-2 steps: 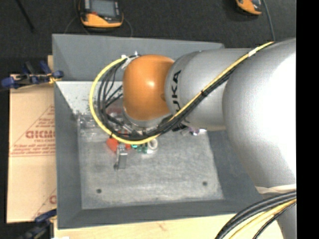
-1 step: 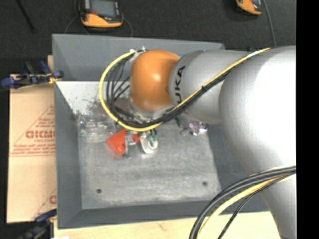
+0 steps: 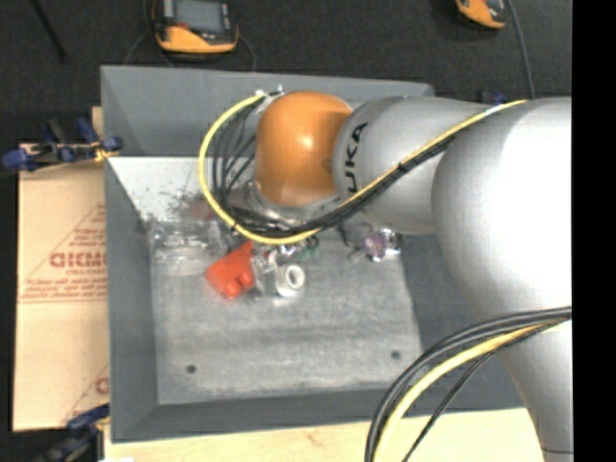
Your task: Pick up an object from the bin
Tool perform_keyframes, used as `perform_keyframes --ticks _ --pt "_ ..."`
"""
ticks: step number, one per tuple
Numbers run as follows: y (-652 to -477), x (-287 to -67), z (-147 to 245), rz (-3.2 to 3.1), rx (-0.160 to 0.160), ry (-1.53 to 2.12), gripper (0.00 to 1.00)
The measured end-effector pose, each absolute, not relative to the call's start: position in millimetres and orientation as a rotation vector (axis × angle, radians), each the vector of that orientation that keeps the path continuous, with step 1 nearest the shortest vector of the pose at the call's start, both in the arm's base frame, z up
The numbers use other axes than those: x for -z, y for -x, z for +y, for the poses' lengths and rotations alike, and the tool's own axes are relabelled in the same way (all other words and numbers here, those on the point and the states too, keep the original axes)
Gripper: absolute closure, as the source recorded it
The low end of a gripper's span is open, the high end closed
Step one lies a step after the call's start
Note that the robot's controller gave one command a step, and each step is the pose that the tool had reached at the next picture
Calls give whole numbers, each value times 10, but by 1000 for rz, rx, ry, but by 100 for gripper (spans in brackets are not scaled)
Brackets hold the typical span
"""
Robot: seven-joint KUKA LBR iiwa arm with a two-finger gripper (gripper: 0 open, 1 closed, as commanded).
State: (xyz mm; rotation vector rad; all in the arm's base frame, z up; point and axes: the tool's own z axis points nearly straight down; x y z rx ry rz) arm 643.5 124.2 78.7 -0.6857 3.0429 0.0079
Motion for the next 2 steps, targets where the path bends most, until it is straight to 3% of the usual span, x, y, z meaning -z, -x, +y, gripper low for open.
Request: perform_keyframes --ticks 1,2 --pt "-6448 -816 1233 3044 -5 681 100" --pt "-6527 -824 1254 3073 -4 667 100"
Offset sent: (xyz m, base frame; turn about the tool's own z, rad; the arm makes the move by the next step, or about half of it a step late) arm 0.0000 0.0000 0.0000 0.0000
